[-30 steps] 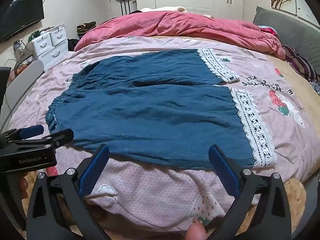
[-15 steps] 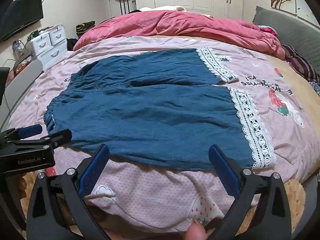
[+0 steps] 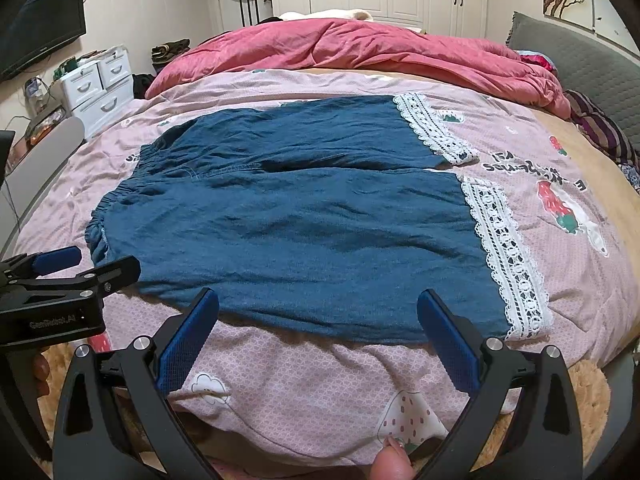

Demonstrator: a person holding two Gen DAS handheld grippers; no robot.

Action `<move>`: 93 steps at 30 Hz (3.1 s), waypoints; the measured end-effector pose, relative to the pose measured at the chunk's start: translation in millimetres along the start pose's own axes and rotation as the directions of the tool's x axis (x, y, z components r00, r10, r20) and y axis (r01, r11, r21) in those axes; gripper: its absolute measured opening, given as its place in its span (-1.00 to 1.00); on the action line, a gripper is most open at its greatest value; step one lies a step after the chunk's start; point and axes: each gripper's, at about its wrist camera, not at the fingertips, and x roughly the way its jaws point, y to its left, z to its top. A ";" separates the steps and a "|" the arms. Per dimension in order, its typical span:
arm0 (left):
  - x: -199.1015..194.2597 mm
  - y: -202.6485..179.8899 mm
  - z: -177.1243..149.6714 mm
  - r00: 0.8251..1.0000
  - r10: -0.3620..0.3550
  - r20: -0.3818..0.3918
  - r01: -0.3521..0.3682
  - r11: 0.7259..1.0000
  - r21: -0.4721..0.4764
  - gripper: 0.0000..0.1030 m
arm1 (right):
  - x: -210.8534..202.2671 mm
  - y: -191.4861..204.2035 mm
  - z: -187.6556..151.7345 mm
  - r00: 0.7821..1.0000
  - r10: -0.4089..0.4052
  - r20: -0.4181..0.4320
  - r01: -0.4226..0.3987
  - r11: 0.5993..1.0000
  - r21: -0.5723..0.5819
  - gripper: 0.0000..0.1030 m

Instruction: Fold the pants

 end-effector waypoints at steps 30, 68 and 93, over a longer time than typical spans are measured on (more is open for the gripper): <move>-2.8 -2.6 0.6 1.000 -0.002 0.007 0.002 1.000 0.006 0.84 | 3.6 4.3 1.9 1.000 0.000 -0.009 0.000 1.000 -0.009 0.92; 130.2 140.2 178.9 0.999 0.016 -0.049 -0.015 1.000 0.017 -0.09 | 235.9 75.4 247.3 0.956 0.228 -0.182 -0.283 0.883 -0.375 0.92; 110.1 144.1 178.7 0.996 -0.027 0.088 0.024 0.999 0.027 -0.55 | 278.2 155.9 241.3 0.898 0.251 -0.360 -0.437 0.582 -0.685 -0.85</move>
